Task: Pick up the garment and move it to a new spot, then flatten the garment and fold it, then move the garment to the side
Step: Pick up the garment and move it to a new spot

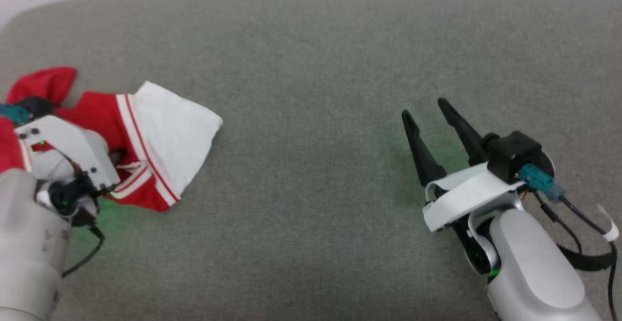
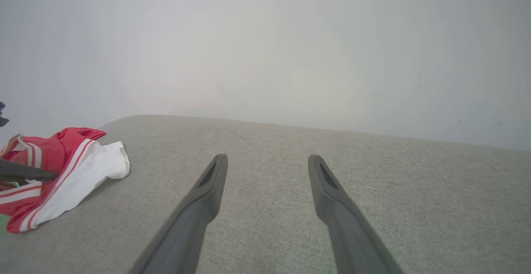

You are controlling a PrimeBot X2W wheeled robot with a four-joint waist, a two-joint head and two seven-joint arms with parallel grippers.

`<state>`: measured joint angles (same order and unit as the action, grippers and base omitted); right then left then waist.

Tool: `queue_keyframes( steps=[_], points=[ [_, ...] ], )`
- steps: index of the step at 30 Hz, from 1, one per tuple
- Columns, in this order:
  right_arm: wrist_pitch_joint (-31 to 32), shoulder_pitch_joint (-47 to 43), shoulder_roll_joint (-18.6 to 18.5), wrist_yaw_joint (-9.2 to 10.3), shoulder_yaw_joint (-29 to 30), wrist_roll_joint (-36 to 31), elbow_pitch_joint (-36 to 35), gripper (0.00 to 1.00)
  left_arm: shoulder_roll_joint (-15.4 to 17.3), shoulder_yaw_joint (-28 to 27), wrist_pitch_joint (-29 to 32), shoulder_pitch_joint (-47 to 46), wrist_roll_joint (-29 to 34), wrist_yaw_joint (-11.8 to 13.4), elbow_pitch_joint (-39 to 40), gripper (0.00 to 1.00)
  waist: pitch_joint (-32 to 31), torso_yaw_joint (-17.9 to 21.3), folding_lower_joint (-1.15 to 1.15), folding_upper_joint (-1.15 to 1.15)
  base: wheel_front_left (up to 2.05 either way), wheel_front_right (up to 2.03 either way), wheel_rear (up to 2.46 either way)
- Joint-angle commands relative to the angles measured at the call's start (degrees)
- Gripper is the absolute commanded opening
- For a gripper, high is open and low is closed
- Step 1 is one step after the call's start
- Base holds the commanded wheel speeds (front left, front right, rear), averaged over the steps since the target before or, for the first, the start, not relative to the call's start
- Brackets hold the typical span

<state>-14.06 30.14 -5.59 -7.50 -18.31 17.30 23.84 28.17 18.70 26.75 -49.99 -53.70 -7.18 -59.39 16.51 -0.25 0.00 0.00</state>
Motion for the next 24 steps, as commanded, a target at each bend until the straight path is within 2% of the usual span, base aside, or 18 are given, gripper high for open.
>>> queue_keyframes(
  steps=[1, 6, 9, 16, 24],
  points=[
    [-0.15, -0.70, 0.09, 0.02, 0.27, 0.42, 0.14, 1.00, -0.56, 0.47, -0.35, 0.53, 0.27, -0.45, 0.31, 0.00, -1.89, -0.94, 0.00, 0.00, 0.00, 0.00, 0.00],
    [-0.73, -2.95, 0.84, 0.01, 3.20, 1.75, 0.45, 1.00, 1.11, 0.51, -4.44, -3.30, -0.20, -0.37, 1.48, 0.00, -5.80, -1.41, 0.00, 0.00, 0.00, 0.00, 0.00],
    [-0.92, -3.63, 1.10, 0.02, 4.52, 1.85, 0.24, 1.00, 0.06, 0.39, -4.69, -4.93, -1.14, -0.37, 2.79, 0.00, -6.65, -1.10, 0.00, 0.00, 0.00, 0.00, 0.00],
    [-1.12, -6.28, 1.70, 0.02, 8.87, 2.81, -0.91, 1.00, -2.41, 4.68, 0.93, -5.43, -4.27, -0.36, 15.84, 0.00, -8.40, 2.18, 0.00, 0.00, 0.00, 0.00, 0.00],
    [-1.18, -7.60, 2.40, 0.01, 12.63, 4.21, -5.10, 1.00, -6.40, 8.12, 9.97, -3.33, -8.89, 0.44, 30.92, 0.00, -5.98, 10.42, 0.00, 0.00, 0.00, 0.00, 0.00]
  ],
)
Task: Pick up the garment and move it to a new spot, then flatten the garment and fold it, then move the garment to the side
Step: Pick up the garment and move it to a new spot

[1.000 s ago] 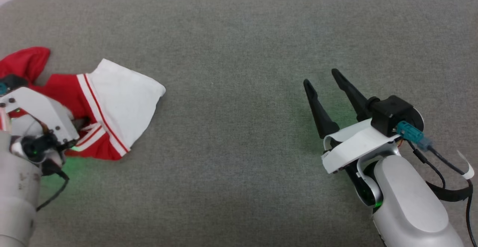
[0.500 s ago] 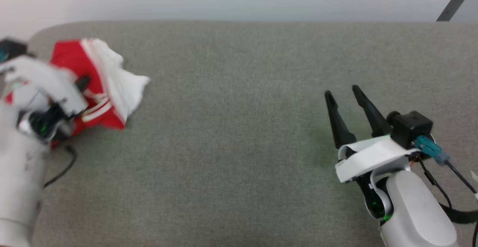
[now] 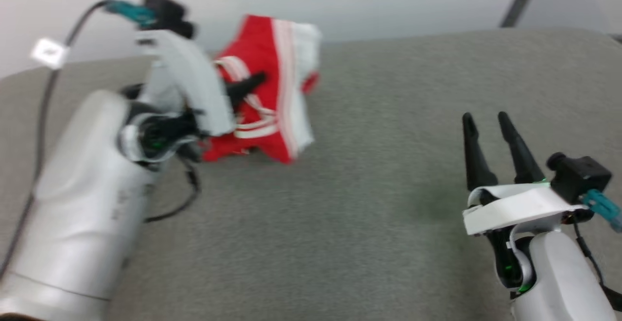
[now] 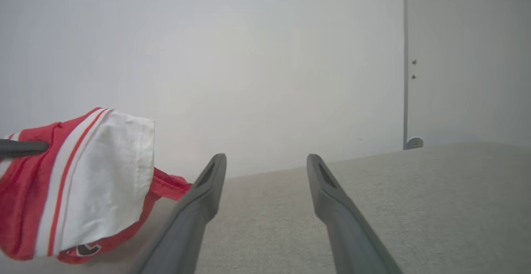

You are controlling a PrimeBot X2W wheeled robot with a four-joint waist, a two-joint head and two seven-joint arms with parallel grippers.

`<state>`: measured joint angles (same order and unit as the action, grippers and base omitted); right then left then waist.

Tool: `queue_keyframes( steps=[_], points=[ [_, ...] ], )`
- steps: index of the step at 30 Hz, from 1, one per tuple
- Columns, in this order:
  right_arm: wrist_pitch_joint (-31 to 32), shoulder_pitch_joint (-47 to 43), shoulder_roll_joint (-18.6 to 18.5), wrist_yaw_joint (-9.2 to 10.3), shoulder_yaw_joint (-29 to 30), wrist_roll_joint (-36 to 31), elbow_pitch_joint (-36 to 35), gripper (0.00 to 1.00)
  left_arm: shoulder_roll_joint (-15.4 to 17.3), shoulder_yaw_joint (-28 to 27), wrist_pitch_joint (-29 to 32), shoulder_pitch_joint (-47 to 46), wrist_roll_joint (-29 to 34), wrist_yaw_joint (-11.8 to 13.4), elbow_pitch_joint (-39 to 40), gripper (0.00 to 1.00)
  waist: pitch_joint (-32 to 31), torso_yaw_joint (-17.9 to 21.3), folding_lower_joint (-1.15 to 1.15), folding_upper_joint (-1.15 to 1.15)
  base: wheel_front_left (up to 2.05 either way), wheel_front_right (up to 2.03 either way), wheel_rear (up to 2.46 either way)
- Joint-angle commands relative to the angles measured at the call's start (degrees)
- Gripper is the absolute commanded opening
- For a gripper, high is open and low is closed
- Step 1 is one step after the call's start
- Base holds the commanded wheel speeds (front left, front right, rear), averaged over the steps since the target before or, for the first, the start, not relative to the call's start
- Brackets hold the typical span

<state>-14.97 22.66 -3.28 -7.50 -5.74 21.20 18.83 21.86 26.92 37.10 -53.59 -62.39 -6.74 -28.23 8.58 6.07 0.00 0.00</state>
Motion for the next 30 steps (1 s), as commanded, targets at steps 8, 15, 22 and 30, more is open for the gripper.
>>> queue_keyframes(
  steps=[8, 15, 22, 30],
  points=[
    [-0.27, 0.19, 0.41, 0.01, 2.52, 3.93, -3.24, 1.00, -7.80, 6.87, 5.70, -3.34, 0.87, 1.11, 2.81, 0.00, 8.27, 12.89, 0.00, 0.00, 0.00, 0.00, 0.00],
    [-0.18, 1.61, 0.45, 0.01, 2.02, 8.58, -3.86, 1.00, -11.65, 11.46, 4.75, -7.11, 0.08, -0.69, -3.76, 0.00, 12.15, 18.49, 0.00, 0.00, 0.00, 0.00, 0.00],
    [-0.18, 2.64, 0.40, 0.01, -0.99, 11.59, -4.21, 1.00, -6.16, 17.97, 0.50, -9.54, 4.93, -0.80, -14.35, 0.00, 13.39, 22.71, 0.00, 0.00, 0.00, 0.00, 0.00],
    [-0.18, 2.85, 0.42, 0.01, -2.20, 13.38, -4.67, 1.00, -3.89, 29.30, -1.75, -9.86, 8.62, -0.65, -19.03, 0.00, 15.47, 23.78, 0.00, 0.00, 0.00, 0.00, 0.00]
  ],
)
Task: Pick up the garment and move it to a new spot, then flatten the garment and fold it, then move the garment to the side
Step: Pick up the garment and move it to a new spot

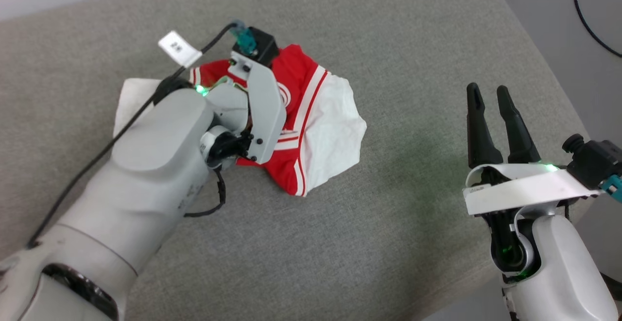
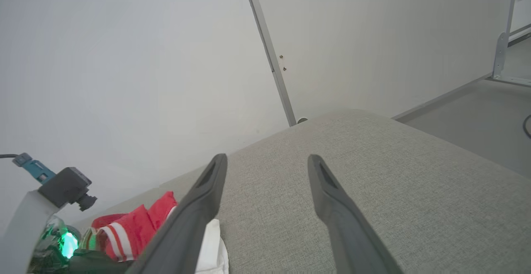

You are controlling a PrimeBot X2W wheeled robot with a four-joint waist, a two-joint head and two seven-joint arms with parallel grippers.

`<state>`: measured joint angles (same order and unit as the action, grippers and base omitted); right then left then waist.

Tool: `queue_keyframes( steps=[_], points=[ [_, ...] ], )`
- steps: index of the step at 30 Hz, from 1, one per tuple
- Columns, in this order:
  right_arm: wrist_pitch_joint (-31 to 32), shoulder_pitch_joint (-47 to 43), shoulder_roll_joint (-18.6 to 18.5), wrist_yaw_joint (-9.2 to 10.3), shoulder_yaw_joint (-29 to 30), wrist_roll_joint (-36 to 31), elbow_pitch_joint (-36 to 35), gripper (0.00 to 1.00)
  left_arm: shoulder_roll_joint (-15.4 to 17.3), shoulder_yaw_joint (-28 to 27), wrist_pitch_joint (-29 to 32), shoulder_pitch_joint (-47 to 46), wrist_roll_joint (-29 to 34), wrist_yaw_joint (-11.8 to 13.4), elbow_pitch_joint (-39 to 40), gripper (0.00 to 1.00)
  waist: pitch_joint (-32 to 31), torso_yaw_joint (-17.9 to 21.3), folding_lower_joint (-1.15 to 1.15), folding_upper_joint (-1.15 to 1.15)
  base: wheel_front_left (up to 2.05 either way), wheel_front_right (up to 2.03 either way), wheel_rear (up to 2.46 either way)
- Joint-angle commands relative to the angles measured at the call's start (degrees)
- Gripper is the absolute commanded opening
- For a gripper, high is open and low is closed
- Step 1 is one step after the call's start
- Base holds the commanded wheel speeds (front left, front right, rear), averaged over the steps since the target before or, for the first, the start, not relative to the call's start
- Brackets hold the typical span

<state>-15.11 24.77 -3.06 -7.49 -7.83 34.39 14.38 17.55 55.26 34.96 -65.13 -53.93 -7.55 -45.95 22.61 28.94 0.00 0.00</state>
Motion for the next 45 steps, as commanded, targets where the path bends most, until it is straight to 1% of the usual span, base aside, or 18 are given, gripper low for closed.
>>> queue_keyframes(
  steps=[1, 7, 11, 12, 15, 16, 17, 23, 26, 28, 31, 32, 35, 38, 39, 41, 43, 45],
  points=[
    [-0.03, 0.89, 0.20, 0.00, -0.22, 0.49, -0.33, 1.00, 0.50, 2.37, 0.30, 1.67, 0.26, 0.17, -1.68, 0.00, 1.80, 0.93, 0.00, 0.00, 0.00, 0.00, 0.00],
    [-0.04, 1.94, 0.22, 0.00, -1.21, 0.99, -0.54, 1.00, 1.79, 10.05, -1.44, 0.54, 0.88, 0.44, -3.21, 0.00, 3.16, 1.05, 0.00, 0.00, 0.00, 0.00, 0.00],
    [-0.04, 2.26, 0.16, 0.00, -1.22, -0.30, -0.20, 1.00, 1.79, 13.08, -3.04, -0.44, -1.69, 0.44, -3.00, 0.02, 2.92, -0.30, 0.00, 0.00, 0.00, 0.00, 0.00],
    [-0.04, 2.36, 0.16, 0.00, -1.09, -0.39, -0.20, 1.00, 1.80, 13.79, -3.36, -0.82, -2.30, 0.44, -2.58, 0.09, 2.74, -0.77, 0.00, 0.00, 0.00, 0.00, 0.00],
    [-0.04, 2.39, 0.14, 0.00, -0.44, -1.13, -0.20, 1.00, 1.63, 14.90, -5.62, -2.17, -4.55, 0.42, -1.11, 0.43, 1.65, -2.75, 0.00, 0.00, 0.00, 0.00, 0.00],
    [-0.04, 2.32, 0.15, 0.00, -0.13, -1.49, -0.18, 1.00, 1.52, 15.22, -6.42, -2.76, -5.22, 0.35, -0.53, 0.63, 1.25, -3.61, 0.00, 0.00, 0.00, 0.00, 0.00],
    [-0.04, 2.18, 0.15, 0.00, 0.00, -2.02, -0.07, 1.00, 1.32, 15.46, -7.35, -3.23, -5.81, 0.28, 0.24, 1.00, 0.70, -4.54, 0.00, 0.00, 0.00, 0.00, 0.00],
    [-0.04, 1.29, 0.15, 0.00, 1.19, -6.23, 0.32, 1.00, -0.42, 16.18, -14.36, -7.19, -9.17, 0.16, 5.68, 1.00, -2.21, -11.76, 0.00, 0.00, 0.00, 0.00, 0.00],
    [-0.05, 0.57, 0.13, 0.00, 1.68, -8.67, 0.97, 1.00, -1.44, 16.30, -18.72, -7.41, -11.22, 0.14, 7.93, 1.00, -4.04, -16.00, 0.00, 0.00, 0.00, 0.00, 0.00],
    [-0.05, 0.21, 0.13, 0.00, 1.68, -10.43, 1.50, 1.00, -1.39, 15.95, -21.56, -6.80, -13.25, 0.14, 9.34, 1.00, -5.42, -18.56, 0.00, 0.00, 0.00, 0.00, 0.00],
    [-0.05, -0.41, -0.48, 0.00, 1.04, -13.20, 2.45, 1.00, -0.45, 15.83, -25.47, -4.61, -15.67, 0.14, 11.15, 1.00, -7.46, -22.02, 0.00, 0.00, 0.00, 0.00, 0.00],
    [-0.05, -0.41, -0.48, 0.00, 1.04, -13.20, 2.45, 1.00, -0.45, 15.83, -25.47, -4.61, -15.67, 0.14, 11.15, 1.00, -7.46, -22.02, 0.00, 0.00, 0.00, 0.00, 0.00],
    [-0.04, -1.35, -1.70, 0.00, 0.89, -14.47, 3.41, 1.00, 0.89, 15.49, -29.75, -1.20, -17.97, 0.14, 12.19, 1.00, -9.23, -24.98, 0.00, 0.00, 0.00, 0.00, 0.00],
    [-0.05, -2.20, -2.56, 0.00, 0.99, -14.16, 4.12, 1.00, 2.25, 15.24, -34.33, 3.70, -19.96, 0.14, 11.90, 1.00, -11.01, -27.45, 0.00, 0.00, 0.00, 0.00, 0.00],
    [-0.04, -2.79, -3.56, 0.00, 1.24, -13.92, 4.42, 1.00, 3.23, 15.02, -36.82, 6.72, -21.29, 0.14, 11.77, 1.00, -11.73, -29.05, 0.00, 0.00, 0.00, 0.00, 0.00],
    [0.18, -3.64, -4.25, 0.00, 1.78, -13.49, 4.45, 1.00, 4.70, 15.22, -39.67, 9.34, -20.98, 0.14, 10.59, 1.00, -12.37, -30.76, 0.00, 0.00, 0.00, 0.00, 0.00],
    [0.59, -4.85, -5.28, 0.00, 2.90, -13.20, 4.02, 1.00, 4.74, 15.18, -41.90, 12.47, -22.16, 0.14, 9.99, 1.00, -12.90, -32.83, 0.00, 0.00, 0.00, 0.00, 0.00],
    [1.46, -6.55, -6.09, 0.00, 3.80, -13.10, 3.40, 1.00, 5.69, 15.47, -43.98, 14.39, -21.65, 0.14, 8.40, 1.00, -13.44, -34.56, 0.00, 0.00, 0.00, 0.00, 0.00]
  ],
)
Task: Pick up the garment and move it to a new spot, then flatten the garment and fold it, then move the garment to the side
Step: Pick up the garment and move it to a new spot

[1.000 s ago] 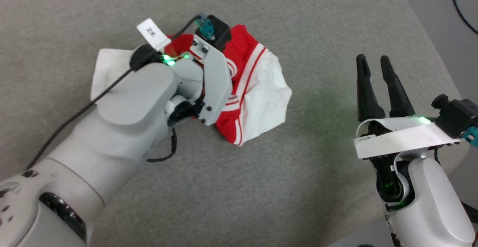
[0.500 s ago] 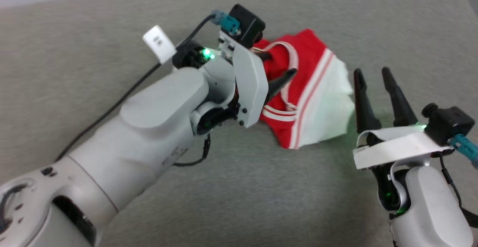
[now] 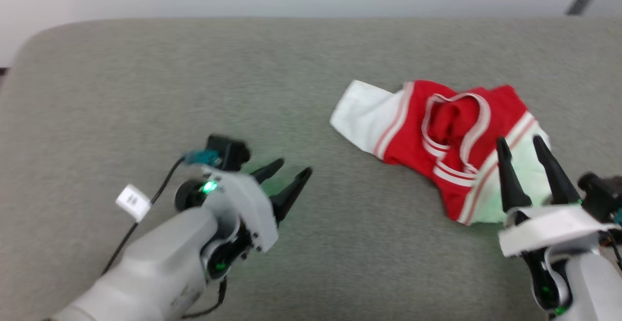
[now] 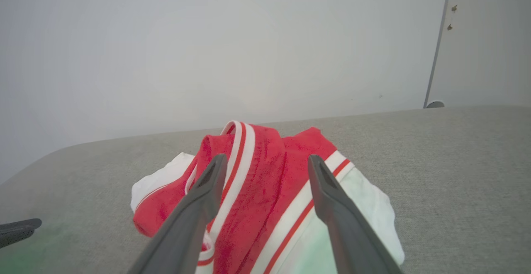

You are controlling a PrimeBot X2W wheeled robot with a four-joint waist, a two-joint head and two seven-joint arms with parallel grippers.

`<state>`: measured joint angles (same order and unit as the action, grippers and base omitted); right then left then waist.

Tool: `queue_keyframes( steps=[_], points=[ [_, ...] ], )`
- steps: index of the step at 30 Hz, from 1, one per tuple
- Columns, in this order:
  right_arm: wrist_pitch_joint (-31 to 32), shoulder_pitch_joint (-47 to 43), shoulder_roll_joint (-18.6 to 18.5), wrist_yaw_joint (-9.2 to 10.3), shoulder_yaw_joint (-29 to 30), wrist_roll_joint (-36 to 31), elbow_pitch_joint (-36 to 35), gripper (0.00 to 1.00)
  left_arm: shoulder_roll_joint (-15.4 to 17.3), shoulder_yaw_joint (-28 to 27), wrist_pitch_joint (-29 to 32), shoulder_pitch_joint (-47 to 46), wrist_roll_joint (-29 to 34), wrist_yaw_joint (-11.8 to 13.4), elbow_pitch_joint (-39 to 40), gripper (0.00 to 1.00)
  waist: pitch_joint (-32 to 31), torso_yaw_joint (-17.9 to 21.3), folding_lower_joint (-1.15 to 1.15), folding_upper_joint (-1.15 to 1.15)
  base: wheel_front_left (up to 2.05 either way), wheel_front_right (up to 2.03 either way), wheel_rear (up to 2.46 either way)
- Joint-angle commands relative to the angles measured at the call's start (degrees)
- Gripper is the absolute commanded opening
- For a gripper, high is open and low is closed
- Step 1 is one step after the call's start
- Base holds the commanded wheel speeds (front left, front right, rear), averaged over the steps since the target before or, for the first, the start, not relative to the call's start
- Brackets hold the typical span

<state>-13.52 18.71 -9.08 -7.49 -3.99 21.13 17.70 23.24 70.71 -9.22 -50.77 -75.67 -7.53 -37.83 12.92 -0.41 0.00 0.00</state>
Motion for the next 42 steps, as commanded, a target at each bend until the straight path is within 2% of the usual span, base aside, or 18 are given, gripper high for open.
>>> queue_keyframes(
  steps=[1, 6, 11, 14, 20, 25, 30, 35, 42],
  points=[
    [0.21, -1.43, -0.42, 0.00, 0.54, 0.07, -0.47, 1.00, 0.16, -0.16, -0.82, 1.24, -0.51, 0.12, -0.18, 1.00, -3.96, -5.91, 0.00, 0.00, 0.00, 0.00, 0.00],
    [1.53, -6.42, -1.36, 0.00, 3.73, -0.02, -2.51, 1.00, 1.56, -1.42, -4.22, 6.50, -2.48, 0.12, -1.16, 1.00, -5.76, -8.58, 0.00, 0.00, 0.00, 0.00, 0.00],
    [2.04, -10.35, -0.21, 0.00, 6.86, -0.42, -3.33, 1.00, 3.56, -4.35, -5.85, 10.71, -0.56, 0.12, -3.90, 1.00, -8.39, -9.68, 0.00, 0.00, 0.00, 0.00, 0.00],
    [2.29, -11.69, 0.38, 0.00, 7.73, -1.25, -3.42, 1.00, 4.58, -10.88, -5.97, 13.22, 3.05, 0.62, -3.82, 1.00, -10.04, -9.20, 0.00, 0.00, 0.00, 0.00, 0.00],
    [1.86, -13.43, 0.59, 0.00, 8.50, -1.28, -4.38, 1.00, 6.28, -26.98, -5.91, 22.45, 19.20, 4.68, 3.35, 1.00, -13.87, -8.30, 0.00, 0.00, 0.00, 0.00, 0.00],
    [1.89, -12.80, 0.38, 0.00, 9.31, -1.77, -5.77, 1.00, 5.14, -40.61, -5.92, 30.65, 31.35, 6.30, 12.11, 1.00, -14.98, -7.33, 0.00, 0.00, 0.00, 0.00, 0.00],
    [1.11, -12.49, -0.01, 0.00, 9.64, -2.60, -8.37, 1.00, 2.64, -50.05, -5.90, 37.63, 41.47, 6.42, 19.75, 1.00, -15.35, -6.60, 0.00, 0.00, 0.00, 0.00, 0.00],
    [1.21, -14.75, 0.52, 0.01, 10.11, -2.84, -9.87, 1.00, -0.37, -54.83, -5.91, 41.33, 46.35, 4.50, 21.39, 1.00, -15.58, -6.27, 0.00, 0.00, 0.00, 0.00, 0.00],
    [0.95, -16.87, 1.79, 0.00, 11.70, -3.13, -9.48, 1.00, -3.77, -59.04, -5.91, 42.80, 48.76, 2.47, 18.81, 1.00, -15.13, -5.66, 0.00, 0.00, 0.00, 0.00, 0.00]
  ],
)
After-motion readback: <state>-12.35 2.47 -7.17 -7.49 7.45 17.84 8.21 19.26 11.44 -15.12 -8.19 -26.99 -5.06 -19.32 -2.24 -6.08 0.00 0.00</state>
